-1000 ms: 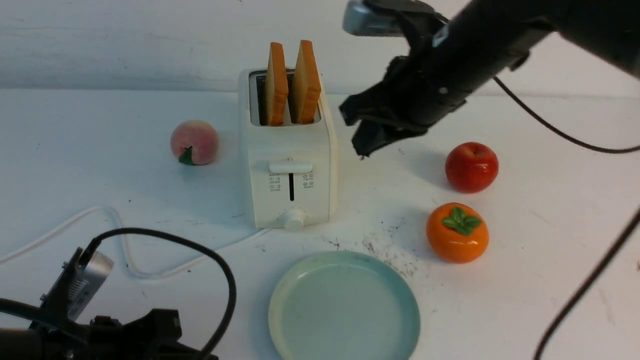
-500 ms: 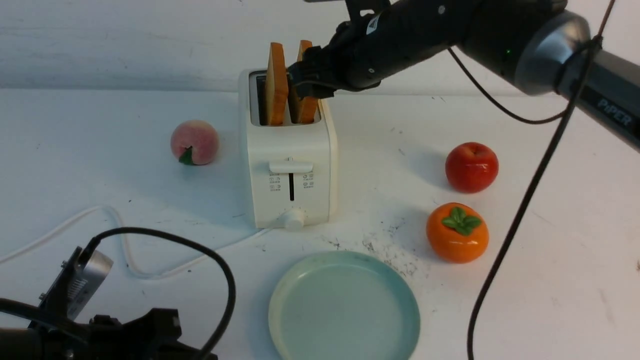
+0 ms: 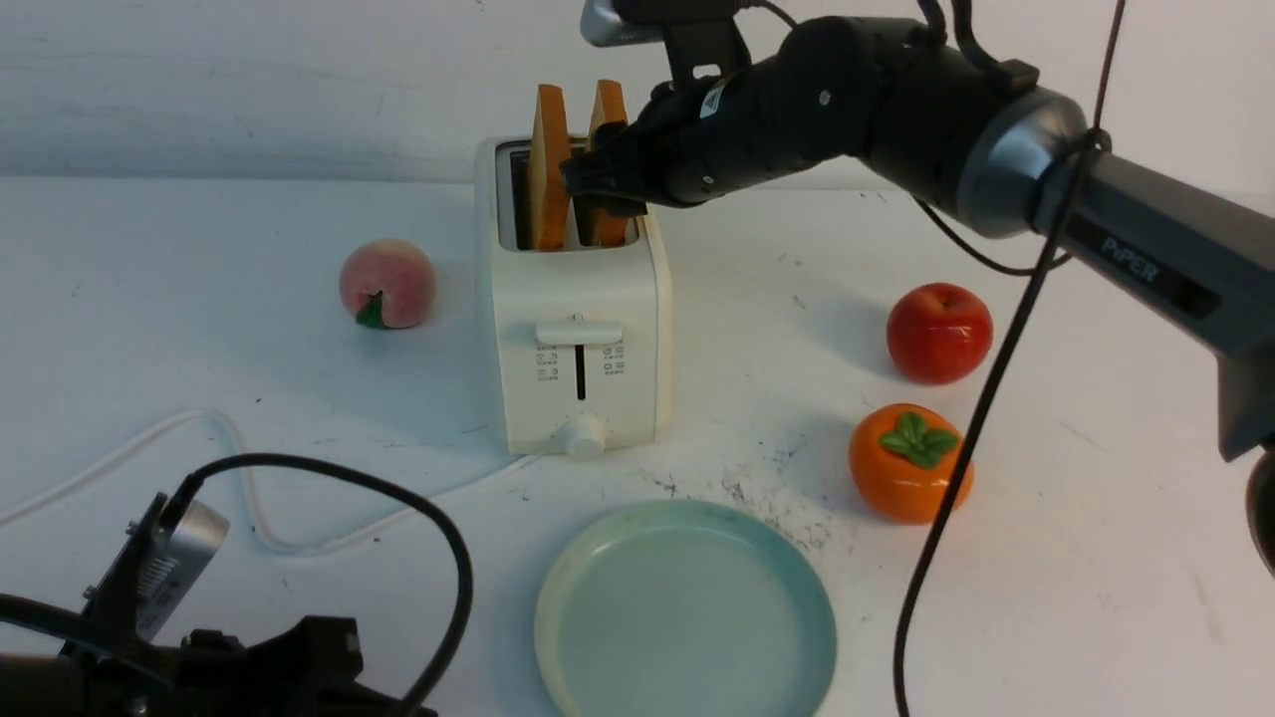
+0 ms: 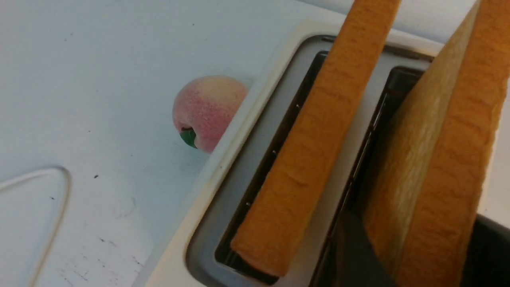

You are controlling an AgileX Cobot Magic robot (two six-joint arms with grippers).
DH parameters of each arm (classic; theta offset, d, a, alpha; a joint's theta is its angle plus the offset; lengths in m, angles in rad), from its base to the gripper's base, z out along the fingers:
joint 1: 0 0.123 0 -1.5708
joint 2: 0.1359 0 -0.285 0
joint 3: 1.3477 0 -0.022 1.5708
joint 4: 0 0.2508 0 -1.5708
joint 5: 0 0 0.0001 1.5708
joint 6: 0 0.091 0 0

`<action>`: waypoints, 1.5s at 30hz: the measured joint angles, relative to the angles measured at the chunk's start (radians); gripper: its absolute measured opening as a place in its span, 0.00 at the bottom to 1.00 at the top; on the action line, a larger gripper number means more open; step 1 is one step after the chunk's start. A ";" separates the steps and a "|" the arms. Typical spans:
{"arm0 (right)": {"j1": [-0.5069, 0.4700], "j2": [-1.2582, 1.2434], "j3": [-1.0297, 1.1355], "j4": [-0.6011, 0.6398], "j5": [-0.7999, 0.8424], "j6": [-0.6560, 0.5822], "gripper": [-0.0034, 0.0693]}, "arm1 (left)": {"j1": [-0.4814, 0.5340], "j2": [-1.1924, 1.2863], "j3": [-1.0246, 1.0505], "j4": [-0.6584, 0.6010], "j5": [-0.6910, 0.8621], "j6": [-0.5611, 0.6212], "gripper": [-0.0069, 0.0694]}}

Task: Take toasted bread from bread machine on white table place on plate.
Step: 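Grasp the toast slice in the toaster and pull it up out of the slot with the right gripper, then place the held slice of bread on top of the slice on the plate with the right gripper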

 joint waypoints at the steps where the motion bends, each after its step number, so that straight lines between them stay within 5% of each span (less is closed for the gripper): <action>1: 0.000 0.000 -0.001 -0.018 -0.002 0.000 0.39 | 0.000 0.000 0.000 0.000 0.000 0.001 0.07; 5: 0.001 0.000 -0.001 -0.065 -0.005 0.001 0.19 | 0.000 0.000 0.000 0.000 0.000 0.021 0.07; 16: 0.002 -0.110 0.001 -0.299 -0.011 0.002 0.19 | 0.000 0.000 0.000 0.000 0.001 0.026 0.08; 23: 0.000 -0.283 -0.002 -0.335 -0.010 0.001 0.19 | 0.000 0.000 0.000 0.001 0.001 0.026 0.08; 32: 0.000 -0.470 -0.005 -0.344 0.361 0.001 0.19 | 0.000 0.000 0.000 0.003 0.001 0.026 0.08; 36: 0.000 -0.522 -0.006 -0.378 0.677 0.015 0.19 | 0.000 0.000 0.000 0.003 0.001 0.026 0.09; 45: 0.000 -0.551 0.261 -0.211 0.705 0.123 0.19 | 0.000 0.000 0.000 0.004 0.001 0.026 0.09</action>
